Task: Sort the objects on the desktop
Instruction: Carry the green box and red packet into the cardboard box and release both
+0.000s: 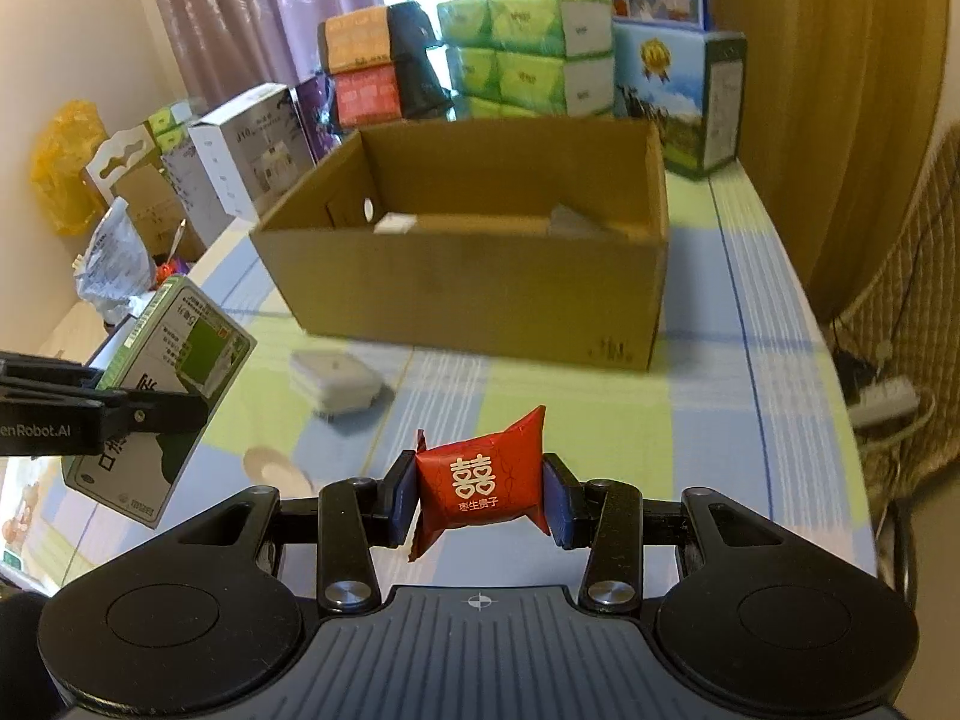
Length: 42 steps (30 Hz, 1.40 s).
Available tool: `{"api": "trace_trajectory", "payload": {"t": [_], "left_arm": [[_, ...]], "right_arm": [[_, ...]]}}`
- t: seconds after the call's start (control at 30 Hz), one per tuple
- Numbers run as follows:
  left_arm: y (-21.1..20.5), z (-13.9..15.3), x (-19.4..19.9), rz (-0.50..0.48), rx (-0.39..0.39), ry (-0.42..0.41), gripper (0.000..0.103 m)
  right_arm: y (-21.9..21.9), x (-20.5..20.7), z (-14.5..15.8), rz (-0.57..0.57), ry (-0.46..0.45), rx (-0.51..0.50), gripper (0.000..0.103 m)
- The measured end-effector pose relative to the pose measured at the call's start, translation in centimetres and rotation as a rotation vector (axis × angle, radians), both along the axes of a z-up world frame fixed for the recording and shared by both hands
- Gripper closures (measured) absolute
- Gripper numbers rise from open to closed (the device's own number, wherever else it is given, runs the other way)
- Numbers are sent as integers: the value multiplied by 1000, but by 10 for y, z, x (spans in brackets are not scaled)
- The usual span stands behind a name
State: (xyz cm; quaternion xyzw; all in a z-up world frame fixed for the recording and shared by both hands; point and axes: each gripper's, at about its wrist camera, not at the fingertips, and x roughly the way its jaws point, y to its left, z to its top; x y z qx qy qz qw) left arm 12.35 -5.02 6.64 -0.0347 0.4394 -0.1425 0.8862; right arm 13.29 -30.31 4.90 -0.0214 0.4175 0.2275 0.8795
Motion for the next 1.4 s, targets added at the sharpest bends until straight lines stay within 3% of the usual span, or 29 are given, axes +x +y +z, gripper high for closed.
{"api": "trace_trajectory", "payload": {"t": [0.43, 0.77, 1.4], "left_arm": [[-9, 44, 90, -37, 26, -42, 78], [-10, 36, 130, -48, 67, -26, 78], [-3, 42, 209, -25, 46, -27, 78]], "right_arm": [[24, 86, 44, 36, -88, -16, 63], [34, 128, 44, 39, -83, -33, 63], [39, 185, 37, 5, -69, -64, 63]]}}
